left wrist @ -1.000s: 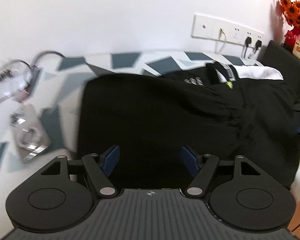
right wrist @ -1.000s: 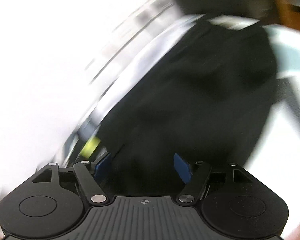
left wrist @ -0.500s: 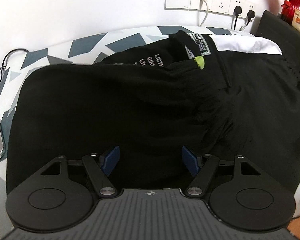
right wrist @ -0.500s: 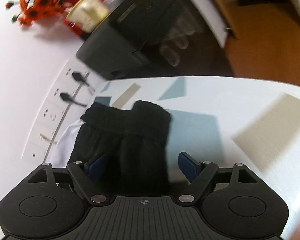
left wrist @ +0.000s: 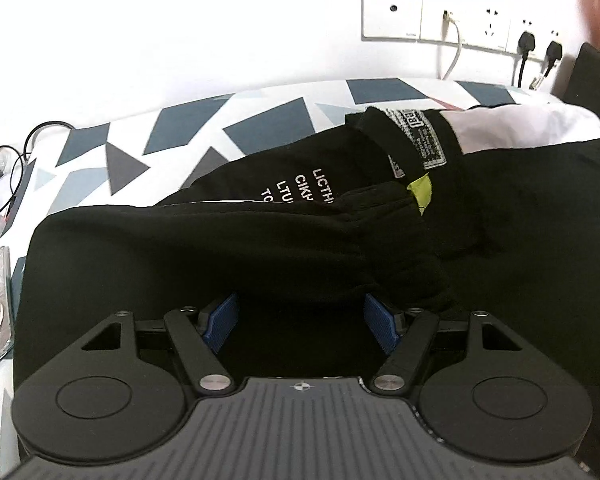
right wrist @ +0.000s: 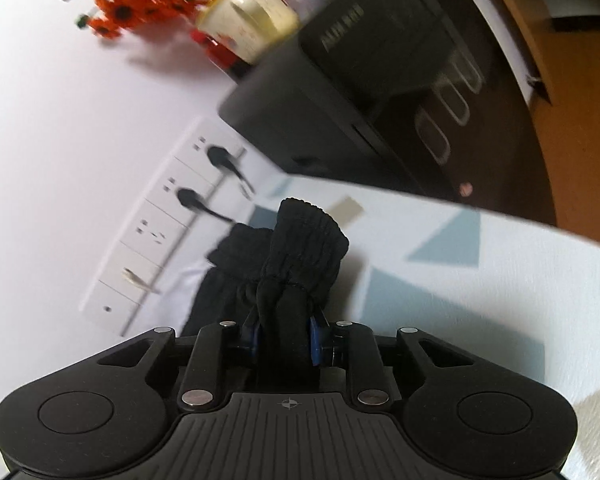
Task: Fold clothes
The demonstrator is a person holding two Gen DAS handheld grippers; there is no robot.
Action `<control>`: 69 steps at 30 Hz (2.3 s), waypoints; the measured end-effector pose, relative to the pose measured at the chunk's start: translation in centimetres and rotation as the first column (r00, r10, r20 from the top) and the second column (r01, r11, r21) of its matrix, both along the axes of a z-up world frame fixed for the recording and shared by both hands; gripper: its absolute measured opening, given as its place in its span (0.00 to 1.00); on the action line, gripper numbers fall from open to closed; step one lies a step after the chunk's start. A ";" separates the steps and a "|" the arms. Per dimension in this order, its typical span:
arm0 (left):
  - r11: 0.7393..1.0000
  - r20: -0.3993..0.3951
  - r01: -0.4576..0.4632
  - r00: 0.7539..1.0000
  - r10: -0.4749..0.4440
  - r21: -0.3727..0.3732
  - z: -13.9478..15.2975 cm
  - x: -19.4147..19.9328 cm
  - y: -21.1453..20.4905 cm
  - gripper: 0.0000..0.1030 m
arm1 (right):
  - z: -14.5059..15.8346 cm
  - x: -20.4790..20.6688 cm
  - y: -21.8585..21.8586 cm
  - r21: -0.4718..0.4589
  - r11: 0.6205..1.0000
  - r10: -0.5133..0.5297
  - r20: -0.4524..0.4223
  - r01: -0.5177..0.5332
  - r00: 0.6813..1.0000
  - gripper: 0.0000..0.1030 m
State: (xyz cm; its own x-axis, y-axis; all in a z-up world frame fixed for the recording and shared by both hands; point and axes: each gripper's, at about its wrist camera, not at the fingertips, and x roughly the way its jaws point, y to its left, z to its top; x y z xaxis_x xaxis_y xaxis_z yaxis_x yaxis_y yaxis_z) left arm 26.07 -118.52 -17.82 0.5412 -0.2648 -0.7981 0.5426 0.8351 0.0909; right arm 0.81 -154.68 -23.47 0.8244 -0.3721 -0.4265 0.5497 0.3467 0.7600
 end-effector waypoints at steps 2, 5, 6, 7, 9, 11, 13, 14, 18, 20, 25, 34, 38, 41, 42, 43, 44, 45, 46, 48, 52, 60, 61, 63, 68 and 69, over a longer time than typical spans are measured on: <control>1.000 0.015 -0.004 1.000 0.004 0.028 -0.3 0.1 -0.9 0.69 | -0.2 -0.2 -0.6 0.036 0.999 0.002 -0.006 -0.002 1.000 0.36; 0.999 0.023 -0.023 0.999 0.023 0.037 -0.5 0.2 -1.4 0.71 | -1.4 -0.2 -1.9 0.107 0.994 0.007 -0.045 -0.002 0.999 0.45; 0.999 0.024 -0.028 0.999 0.027 0.039 -0.5 0.2 -1.5 0.73 | -1.6 -0.2 -2.3 0.115 0.993 0.003 -0.051 0.003 0.999 0.48; 0.999 0.026 -0.028 0.999 0.027 0.045 -0.5 0.3 -1.6 0.75 | -1.8 -0.2 -2.5 0.110 0.994 0.001 -0.038 0.003 0.999 0.51; 0.998 0.029 -0.027 0.999 0.026 0.058 -0.6 0.5 -1.6 0.78 | -1.8 0.2 -2.9 0.098 0.995 0.004 -0.031 0.000 1.000 0.59; 0.998 0.026 -0.029 0.999 0.027 0.062 -0.5 0.5 -1.6 0.79 | -1.9 0.9 -3.0 0.089 0.996 0.018 -0.013 -0.016 1.000 0.69; 0.997 0.024 -0.032 0.999 0.031 0.067 -0.5 0.6 -1.8 0.79 | -1.9 1.7 -3.1 0.086 0.996 0.032 -0.006 -0.031 0.999 0.69; 0.997 0.023 -0.034 0.999 0.033 0.069 -0.5 0.6 -1.8 0.79 | -2.1 2.1 -3.4 0.106 0.993 0.046 0.003 -0.046 0.999 0.65; 0.996 0.026 -0.039 0.999 0.037 0.077 -0.5 0.6 -2.1 0.79 | -2.4 3.2 -4.4 0.152 0.985 0.077 0.062 -0.085 0.995 0.22; 0.996 0.024 -0.034 0.999 0.033 0.081 -0.5 0.6 -2.3 0.80 | -2.0 3.0 -4.6 0.134 0.987 0.069 0.113 -0.085 0.991 0.18; 0.996 0.004 0.025 1.000 -0.026 0.087 -0.7 0.2 -3.6 0.85 | 0.1 1.2 -5.1 0.083 0.996 0.029 0.161 -0.043 0.986 0.17; 0.995 0.015 0.073 0.997 -0.074 0.061 -0.2 -0.7 -5.0 0.82 | -1.8 -1.5 -8.1 0.196 0.980 -0.013 0.116 -0.010 0.993 0.36; 0.988 0.043 0.156 0.987 -0.155 -0.008 1.6 -1.4 -5.1 0.78 | -3.2 -0.7 -8.4 0.233 0.972 -0.047 0.098 0.023 0.994 0.45; 0.982 0.021 0.186 0.982 -0.185 -0.025 1.5 -1.1 -6.1 0.78 | -4.0 -0.5 -8.4 0.250 0.968 -0.067 0.118 0.035 0.991 0.43; 0.984 0.010 0.178 0.984 -0.178 -0.027 1.1 -0.9 -6.4 0.78 | -4.1 -0.5 -8.4 0.247 0.968 -0.066 0.124 0.034 0.990 0.40; 0.985 0.000 0.170 0.985 -0.170 -0.029 0.7 -0.6 -6.7 0.78 | -4.2 -0.4 -8.5 0.250 0.968 -0.064 0.129 0.030 0.990 0.34; 0.986 -0.010 0.163 0.987 -0.163 -0.032 0.3 -0.3 -7.0 0.78 | -4.1 -0.4 -8.5 0.250 0.968 -0.066 0.133 0.031 0.989 0.25; 0.987 -0.021 0.155 0.988 -0.156 -0.034 -0.1 0.0 -7.3 0.79 | -3.9 -0.5 -8.4 0.244 0.969 -0.067 0.146 0.029 0.987 0.24; 0.987 -0.021 0.157 0.987 -0.158 -0.032 -0.3 0.1 -7.6 0.81 | -3.6 -0.6 -8.3 0.238 0.971 -0.068 0.159 0.028 0.985 0.23; 0.988 -0.029 0.154 0.988 -0.155 -0.036 -0.5 0.5 -7.9 0.84 | -2.7 -0.7 -8.0 0.214 0.977 -0.058 0.181 0.018 0.982 0.22; 0.987 -0.050 0.150 0.987 -0.153 -0.061 -0.2 1.1 -7.6 0.89 | 0.0 -0.2 -6.7 0.157 0.988 -0.024 0.213 -0.010 0.977 0.21; 0.948 -0.013 0.035 0.999 -0.041 -0.317 6.2 0.7 4.7 0.87 | 7.4 4.1 -1.1 -0.060 0.987 0.161 0.219 -0.152 0.962 0.20; 0.937 -0.021 -0.005 1.000 -0.002 -0.350 6.8 0.8 7.1 0.87 | 8.2 5.0 -0.1 -0.079 0.981 0.190 0.222 -0.177 0.956 0.20; 0.917 -0.020 -0.078 0.997 0.076 -0.391 7.7 0.8 12.1 0.87 | 9.8 6.9 2.4 -0.121 0.964 0.258 0.222 -0.236 0.940 0.20; 0.896 0.023 -0.201 0.973 0.229 -0.396 8.7 -0.4 22.6 0.87 | 13.7 12.4 10.8 -0.263 0.861 0.488 0.190 -0.435 0.852 0.20; 0.891 0.018 -0.222 0.968 0.249 -0.397 8.6 -0.8 24.3 0.87 | 14.2 13.4 12.9 -0.296 0.822 0.546 0.171 -0.486 0.820 0.20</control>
State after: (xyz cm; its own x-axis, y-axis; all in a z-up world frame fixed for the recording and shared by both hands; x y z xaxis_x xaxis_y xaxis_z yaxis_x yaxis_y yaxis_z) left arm 25.27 -94.21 -9.23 0.6744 -0.4047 -0.6176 0.3299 0.9134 -0.2384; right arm 14.22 -141.76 -9.30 0.9858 0.0757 -0.1500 0.0530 0.7069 0.7053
